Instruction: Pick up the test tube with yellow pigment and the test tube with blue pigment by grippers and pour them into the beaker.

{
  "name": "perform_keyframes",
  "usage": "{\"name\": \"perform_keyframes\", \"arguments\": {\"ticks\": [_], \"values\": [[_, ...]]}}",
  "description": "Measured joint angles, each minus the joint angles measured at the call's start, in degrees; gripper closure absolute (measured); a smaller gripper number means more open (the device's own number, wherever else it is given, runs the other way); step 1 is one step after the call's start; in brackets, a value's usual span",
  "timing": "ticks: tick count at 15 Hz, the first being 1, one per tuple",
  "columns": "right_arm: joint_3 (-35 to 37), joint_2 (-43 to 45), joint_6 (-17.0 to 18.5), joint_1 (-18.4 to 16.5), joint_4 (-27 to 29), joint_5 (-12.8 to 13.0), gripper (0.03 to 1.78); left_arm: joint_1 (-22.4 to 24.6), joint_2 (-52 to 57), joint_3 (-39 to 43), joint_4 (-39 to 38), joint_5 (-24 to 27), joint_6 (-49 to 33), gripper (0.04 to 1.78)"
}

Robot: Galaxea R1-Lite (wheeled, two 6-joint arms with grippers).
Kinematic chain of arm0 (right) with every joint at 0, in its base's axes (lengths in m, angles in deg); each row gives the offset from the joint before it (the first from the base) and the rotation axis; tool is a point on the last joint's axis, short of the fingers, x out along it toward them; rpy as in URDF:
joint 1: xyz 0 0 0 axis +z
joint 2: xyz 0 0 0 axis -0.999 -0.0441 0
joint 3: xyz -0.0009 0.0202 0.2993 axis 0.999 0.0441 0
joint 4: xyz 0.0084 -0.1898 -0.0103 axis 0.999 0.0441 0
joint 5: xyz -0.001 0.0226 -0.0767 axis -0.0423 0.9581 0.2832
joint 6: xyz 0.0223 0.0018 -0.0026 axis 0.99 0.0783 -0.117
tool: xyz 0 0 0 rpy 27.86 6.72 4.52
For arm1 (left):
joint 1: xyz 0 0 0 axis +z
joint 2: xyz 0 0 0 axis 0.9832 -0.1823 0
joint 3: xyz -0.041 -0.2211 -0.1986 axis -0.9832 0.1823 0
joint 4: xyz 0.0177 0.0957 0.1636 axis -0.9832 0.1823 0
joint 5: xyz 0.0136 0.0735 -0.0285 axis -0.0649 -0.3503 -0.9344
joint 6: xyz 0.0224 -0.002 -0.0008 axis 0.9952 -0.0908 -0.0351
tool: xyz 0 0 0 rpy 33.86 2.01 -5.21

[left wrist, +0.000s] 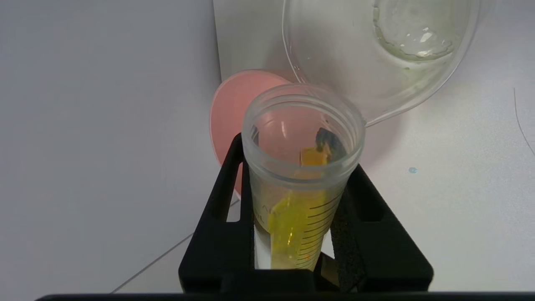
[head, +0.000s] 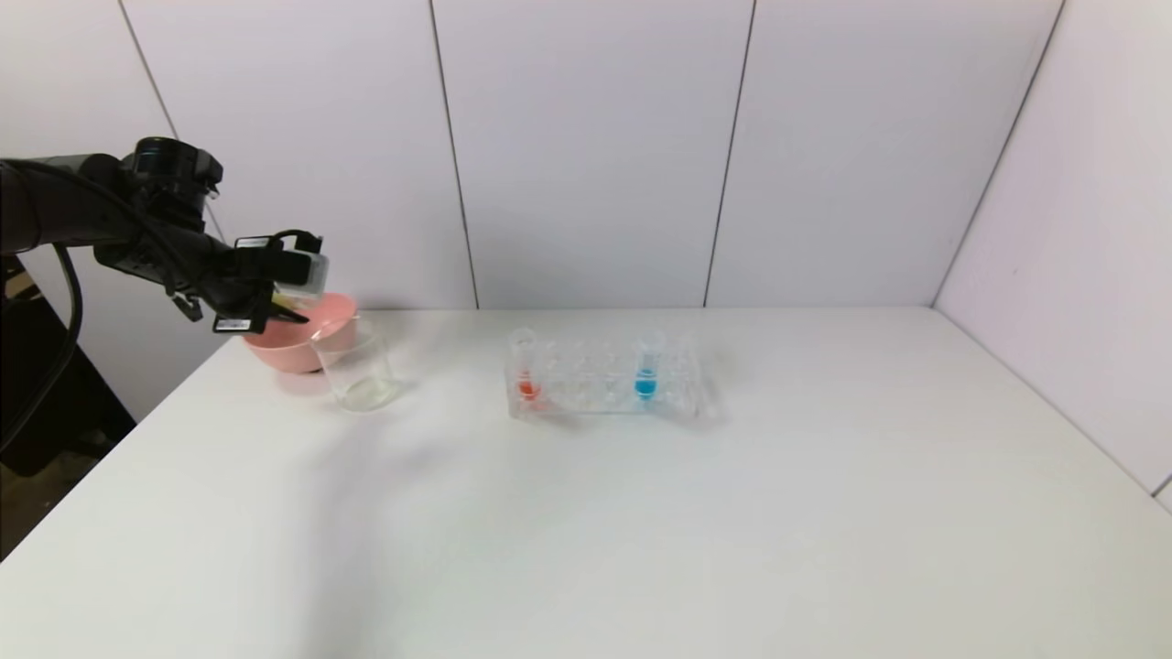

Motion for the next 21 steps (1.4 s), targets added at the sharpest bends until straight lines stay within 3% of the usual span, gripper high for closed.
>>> {"name": "perform_keyframes", "arguments": {"ticks": [21], "values": [[0.0,0.0,0.0,0.0,0.0,0.0,0.10,-0.6,1.0,-0.2,6.2,-6.2,-1.3,1.30]]}}
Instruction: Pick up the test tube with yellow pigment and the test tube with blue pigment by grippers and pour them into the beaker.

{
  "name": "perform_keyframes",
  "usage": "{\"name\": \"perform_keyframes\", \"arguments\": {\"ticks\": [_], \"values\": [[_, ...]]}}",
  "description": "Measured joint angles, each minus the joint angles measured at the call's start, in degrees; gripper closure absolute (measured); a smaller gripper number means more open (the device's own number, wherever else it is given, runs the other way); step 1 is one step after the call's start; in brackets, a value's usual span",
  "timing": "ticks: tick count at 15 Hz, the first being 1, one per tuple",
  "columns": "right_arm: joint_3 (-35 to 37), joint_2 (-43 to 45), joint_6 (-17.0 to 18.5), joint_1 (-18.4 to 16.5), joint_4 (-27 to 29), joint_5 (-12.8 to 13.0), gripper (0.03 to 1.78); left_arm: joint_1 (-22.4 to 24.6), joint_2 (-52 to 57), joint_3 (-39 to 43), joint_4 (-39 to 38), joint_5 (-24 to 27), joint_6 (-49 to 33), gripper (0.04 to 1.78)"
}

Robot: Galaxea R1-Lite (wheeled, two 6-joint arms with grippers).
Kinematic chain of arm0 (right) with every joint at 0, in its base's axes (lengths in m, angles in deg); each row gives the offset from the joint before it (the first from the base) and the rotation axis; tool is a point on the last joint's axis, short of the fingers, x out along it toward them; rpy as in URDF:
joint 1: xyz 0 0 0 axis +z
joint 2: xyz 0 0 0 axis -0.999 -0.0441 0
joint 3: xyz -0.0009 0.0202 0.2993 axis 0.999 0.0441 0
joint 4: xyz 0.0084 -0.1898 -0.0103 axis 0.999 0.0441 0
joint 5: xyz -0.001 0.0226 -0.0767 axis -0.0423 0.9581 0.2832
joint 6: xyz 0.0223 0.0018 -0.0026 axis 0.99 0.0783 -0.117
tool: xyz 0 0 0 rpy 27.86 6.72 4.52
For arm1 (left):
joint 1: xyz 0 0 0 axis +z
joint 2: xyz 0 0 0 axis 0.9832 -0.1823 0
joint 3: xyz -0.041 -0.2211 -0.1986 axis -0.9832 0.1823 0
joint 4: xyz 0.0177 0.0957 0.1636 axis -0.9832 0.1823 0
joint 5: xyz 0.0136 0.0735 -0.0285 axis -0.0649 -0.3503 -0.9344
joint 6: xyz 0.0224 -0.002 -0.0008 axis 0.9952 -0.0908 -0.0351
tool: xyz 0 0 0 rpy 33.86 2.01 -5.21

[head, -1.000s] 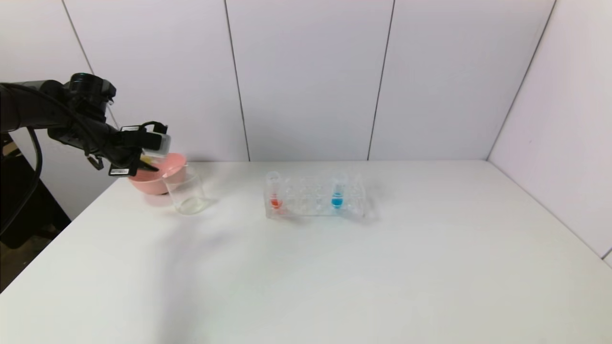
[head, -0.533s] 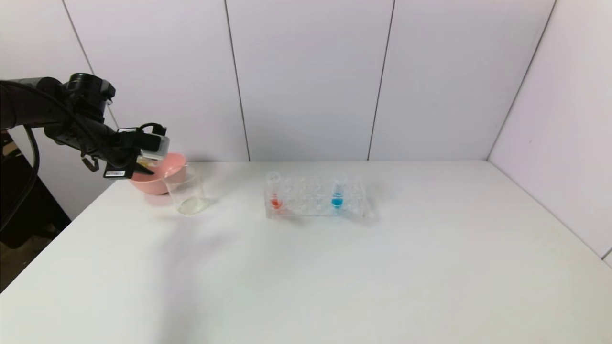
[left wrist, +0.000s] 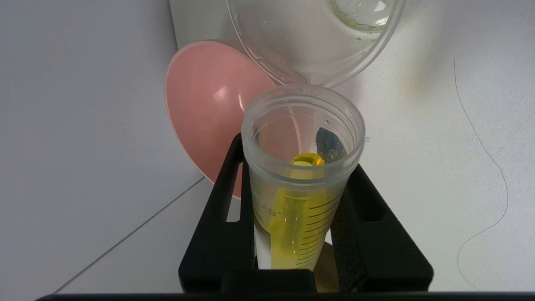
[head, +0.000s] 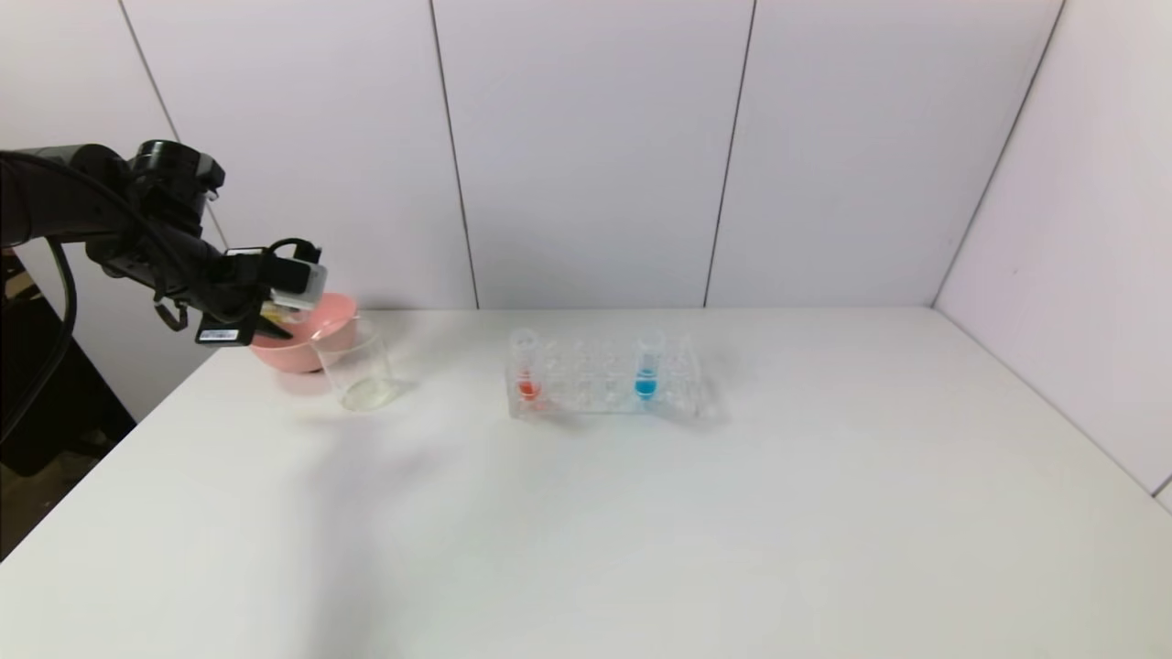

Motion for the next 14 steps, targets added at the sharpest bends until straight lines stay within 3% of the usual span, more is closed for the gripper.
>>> {"name": "perform_keyframes", "arguments": {"ticks": [14], "values": [[0.0,0.0,0.0,0.0,0.0,0.0,0.10,-0.6,-0.2,0.0,0.0,-3.8,-2.2,1.30]]}}
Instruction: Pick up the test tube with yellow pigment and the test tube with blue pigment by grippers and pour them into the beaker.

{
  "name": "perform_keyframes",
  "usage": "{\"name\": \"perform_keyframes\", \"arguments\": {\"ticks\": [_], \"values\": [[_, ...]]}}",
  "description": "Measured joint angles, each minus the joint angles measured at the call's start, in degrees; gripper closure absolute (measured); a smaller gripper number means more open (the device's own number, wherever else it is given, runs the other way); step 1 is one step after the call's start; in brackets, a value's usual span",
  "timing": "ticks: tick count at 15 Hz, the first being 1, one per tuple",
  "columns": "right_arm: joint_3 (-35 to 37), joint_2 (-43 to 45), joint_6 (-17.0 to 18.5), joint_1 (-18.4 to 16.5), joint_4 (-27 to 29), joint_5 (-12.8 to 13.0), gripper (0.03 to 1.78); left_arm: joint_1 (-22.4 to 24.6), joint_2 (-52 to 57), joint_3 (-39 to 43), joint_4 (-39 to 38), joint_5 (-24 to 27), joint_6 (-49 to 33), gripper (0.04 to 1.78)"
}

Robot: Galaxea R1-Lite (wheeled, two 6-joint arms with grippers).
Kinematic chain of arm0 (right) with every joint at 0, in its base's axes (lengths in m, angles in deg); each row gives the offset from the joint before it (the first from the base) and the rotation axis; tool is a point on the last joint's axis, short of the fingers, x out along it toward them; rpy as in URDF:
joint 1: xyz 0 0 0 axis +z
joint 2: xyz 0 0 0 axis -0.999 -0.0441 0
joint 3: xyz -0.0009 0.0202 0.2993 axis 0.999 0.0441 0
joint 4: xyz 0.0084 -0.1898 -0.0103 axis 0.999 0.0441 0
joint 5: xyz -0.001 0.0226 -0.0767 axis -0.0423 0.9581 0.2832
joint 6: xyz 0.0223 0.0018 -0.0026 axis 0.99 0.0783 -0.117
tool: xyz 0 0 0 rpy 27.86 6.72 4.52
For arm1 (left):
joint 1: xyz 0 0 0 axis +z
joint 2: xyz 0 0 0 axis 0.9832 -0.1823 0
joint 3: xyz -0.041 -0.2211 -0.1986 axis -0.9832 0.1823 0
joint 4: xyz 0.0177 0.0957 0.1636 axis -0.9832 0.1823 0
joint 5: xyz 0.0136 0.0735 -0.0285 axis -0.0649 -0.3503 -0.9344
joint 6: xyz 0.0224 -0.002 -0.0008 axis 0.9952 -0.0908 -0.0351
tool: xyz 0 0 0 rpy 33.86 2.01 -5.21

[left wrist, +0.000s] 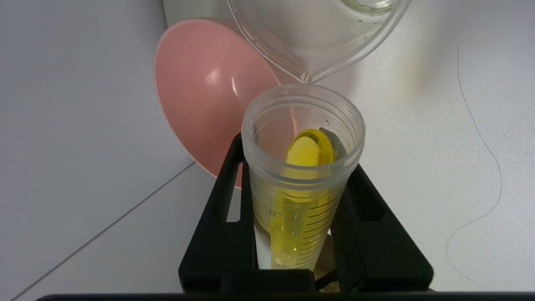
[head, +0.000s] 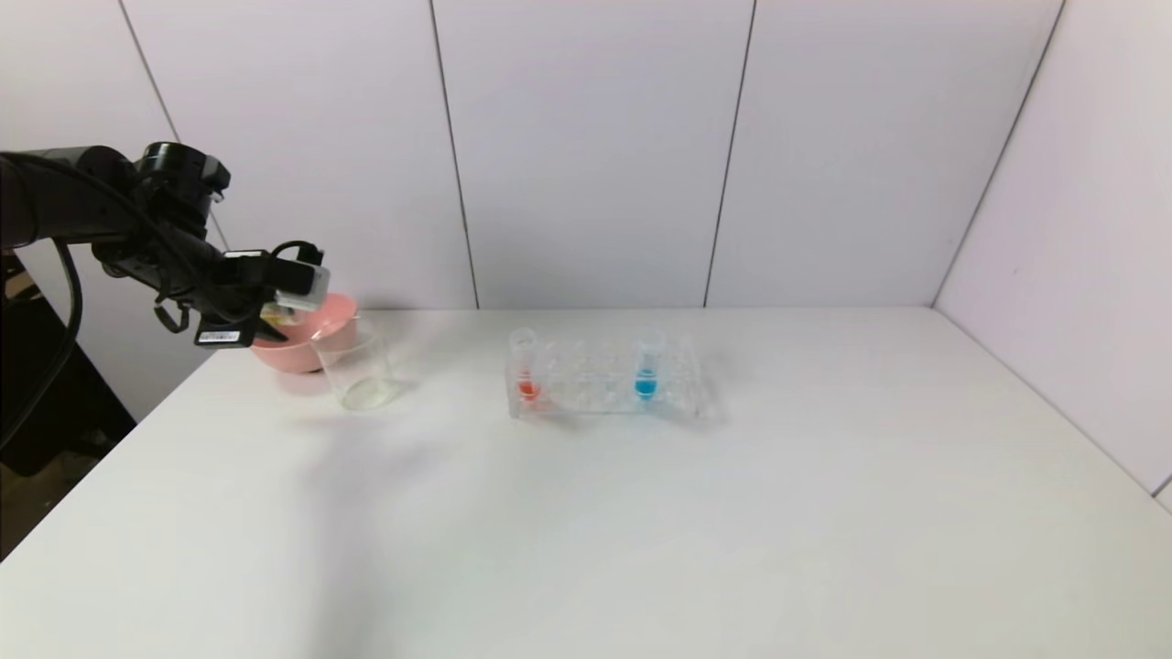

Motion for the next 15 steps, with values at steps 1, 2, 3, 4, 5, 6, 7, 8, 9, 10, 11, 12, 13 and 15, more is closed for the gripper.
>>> {"name": "perform_keyframes", "arguments": {"ticks": [1,2,3,4,5,6,7,8,9,10,11,12,13,15], "values": [[0.0,0.0,0.0,0.0,0.0,0.0,0.10,-0.2,-0.1,0.0,0.0,-0.4,-0.5,1.30],[0.0,0.0,0.0,0.0,0.0,0.0,0.10,-0.5,-0.2,0.0,0.0,-1.4,-1.1,1.30],[0.0,0.0,0.0,0.0,0.0,0.0,0.10,-0.7,-0.3,0.0,0.0,-2.2,-1.3,1.30],[0.0,0.0,0.0,0.0,0.0,0.0,0.10,-0.9,-0.3,0.0,0.0,-2.8,-1.4,1.30],[0.0,0.0,0.0,0.0,0.0,0.0,0.10,-1.1,-0.5,0.0,0.0,-2.9,-1.8,1.30],[0.0,0.0,0.0,0.0,0.0,0.0,0.10,-1.4,-0.6,0.0,0.0,-3.2,-2.3,1.30],[0.0,0.0,0.0,0.0,0.0,0.0,0.10,-1.6,-0.8,0.0,0.0,-3.6,-2.4,1.30],[0.0,0.0,0.0,0.0,0.0,0.0,0.10,-1.6,-0.9,0.0,-0.1,-4.2,-2.4,1.30],[0.0,0.0,0.0,0.0,0.0,0.0,0.10,-1.8,-1.0,0.0,0.0,-4.8,-2.4,1.30],[0.0,0.0,0.0,0.0,0.0,0.0,0.10,-1.9,-1.1,-0.2,0.0,-5.4,-2.4,1.30],[0.0,0.0,0.0,0.0,0.0,0.0,0.10,-2.1,-1.2,-0.3,0.0,-6.1,-2.4,1.30],[0.0,0.0,0.0,0.0,0.0,0.0,0.10,-2.3,-1.3,-0.3,0.0,-6.8,-2.4,1.30],[0.0,0.0,0.0,0.0,0.0,0.0,0.10,-2.5,-1.4,-0.4,0.0,-7.2,-2.4,1.30],[0.0,0.0,0.0,0.0,0.0,0.0,0.10,-2.7,-1.5,-0.4,0.0,-8.1,-2.4,1.30]]}}
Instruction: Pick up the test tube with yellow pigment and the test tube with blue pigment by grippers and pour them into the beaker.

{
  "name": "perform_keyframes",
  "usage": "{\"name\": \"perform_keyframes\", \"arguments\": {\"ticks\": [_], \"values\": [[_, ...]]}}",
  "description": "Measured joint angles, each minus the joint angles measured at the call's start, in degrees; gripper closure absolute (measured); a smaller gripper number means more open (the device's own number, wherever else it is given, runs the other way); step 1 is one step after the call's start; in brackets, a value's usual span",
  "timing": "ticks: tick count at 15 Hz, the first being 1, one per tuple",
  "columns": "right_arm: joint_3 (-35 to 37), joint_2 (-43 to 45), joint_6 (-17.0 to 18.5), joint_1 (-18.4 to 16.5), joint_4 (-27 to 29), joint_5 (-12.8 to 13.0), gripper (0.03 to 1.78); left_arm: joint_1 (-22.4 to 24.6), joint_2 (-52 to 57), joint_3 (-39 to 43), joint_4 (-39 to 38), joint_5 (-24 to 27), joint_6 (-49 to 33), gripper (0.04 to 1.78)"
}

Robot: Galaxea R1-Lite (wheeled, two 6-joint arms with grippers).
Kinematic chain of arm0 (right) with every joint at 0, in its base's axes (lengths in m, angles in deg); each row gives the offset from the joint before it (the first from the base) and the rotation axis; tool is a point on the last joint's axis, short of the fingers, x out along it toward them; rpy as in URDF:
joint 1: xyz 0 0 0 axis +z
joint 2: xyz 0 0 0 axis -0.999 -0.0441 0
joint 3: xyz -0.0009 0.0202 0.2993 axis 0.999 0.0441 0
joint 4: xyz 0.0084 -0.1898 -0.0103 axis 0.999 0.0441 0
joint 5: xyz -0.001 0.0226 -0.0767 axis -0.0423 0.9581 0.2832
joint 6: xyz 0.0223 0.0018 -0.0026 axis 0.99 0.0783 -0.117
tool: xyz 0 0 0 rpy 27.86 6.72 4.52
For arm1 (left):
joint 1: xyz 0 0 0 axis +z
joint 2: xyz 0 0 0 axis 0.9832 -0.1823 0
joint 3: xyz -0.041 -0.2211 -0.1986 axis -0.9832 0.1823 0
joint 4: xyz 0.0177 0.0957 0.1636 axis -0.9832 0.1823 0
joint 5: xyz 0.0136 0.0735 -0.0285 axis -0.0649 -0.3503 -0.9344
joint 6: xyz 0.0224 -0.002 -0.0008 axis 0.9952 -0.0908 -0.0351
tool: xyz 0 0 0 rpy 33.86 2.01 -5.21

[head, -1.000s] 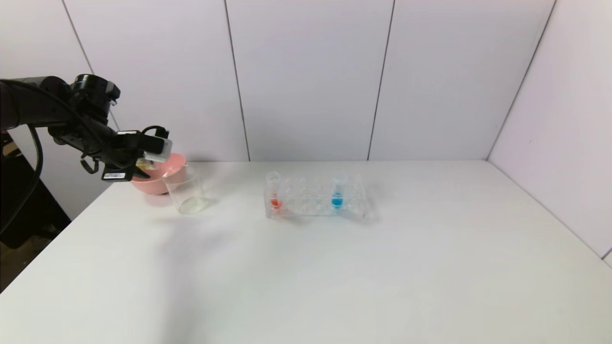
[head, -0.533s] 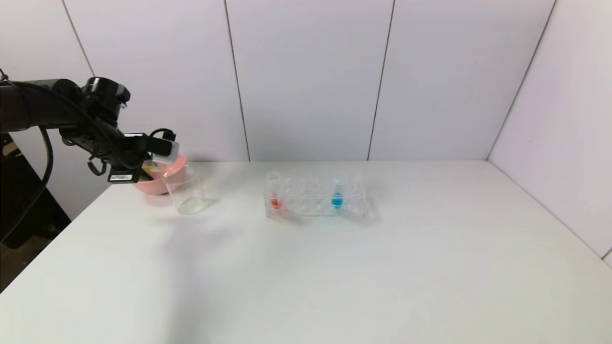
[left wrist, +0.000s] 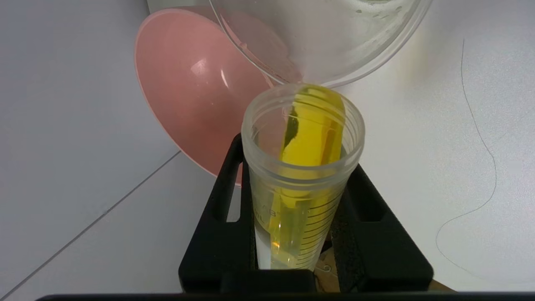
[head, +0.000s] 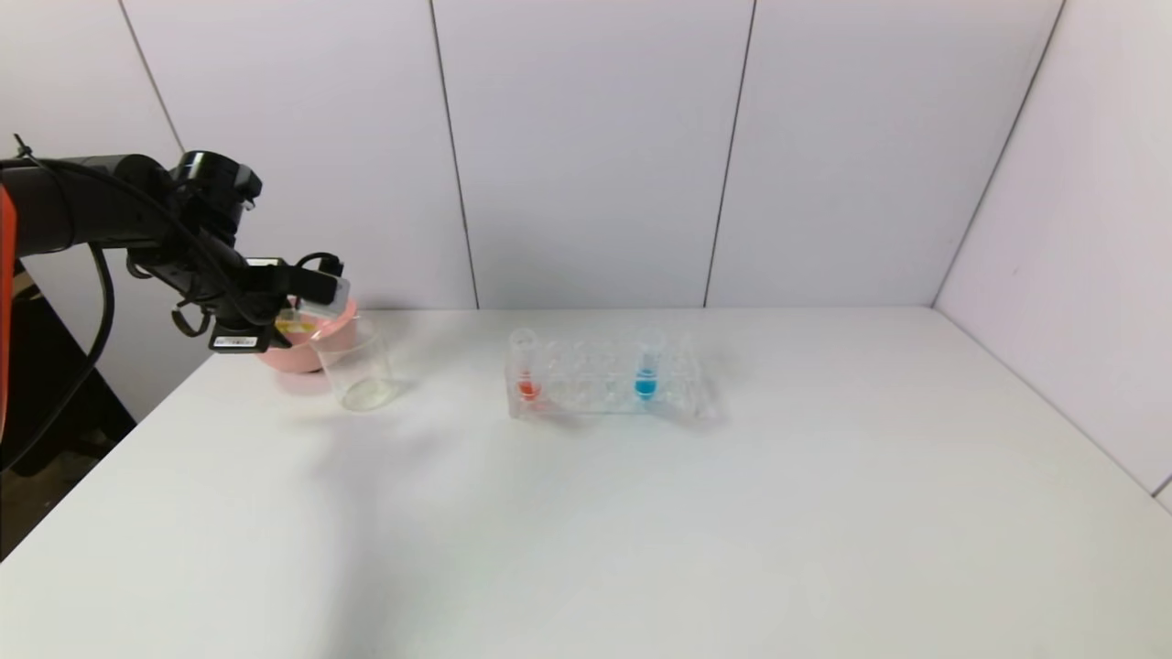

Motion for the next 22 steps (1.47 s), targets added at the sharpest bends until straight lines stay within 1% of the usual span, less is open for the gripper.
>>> {"name": "perform_keyframes", "arguments": {"ticks": [7,10,17,22], "values": [[0.0,0.0,0.0,0.0,0.0,0.0,0.10,-0.5,-0.6,-0.1,0.0,-0.7,-0.2,1.30],[0.0,0.0,0.0,0.0,0.0,0.0,0.10,-0.8,-0.7,-0.1,0.1,-2.1,-0.8,1.30],[0.0,0.0,0.0,0.0,0.0,0.0,0.10,-1.1,-0.7,-0.1,0.4,-2.4,-0.9,1.30],[0.0,0.0,0.0,0.0,0.0,0.0,0.10,-1.5,-0.6,-0.1,0.3,-3.8,-0.9,1.30]]}}
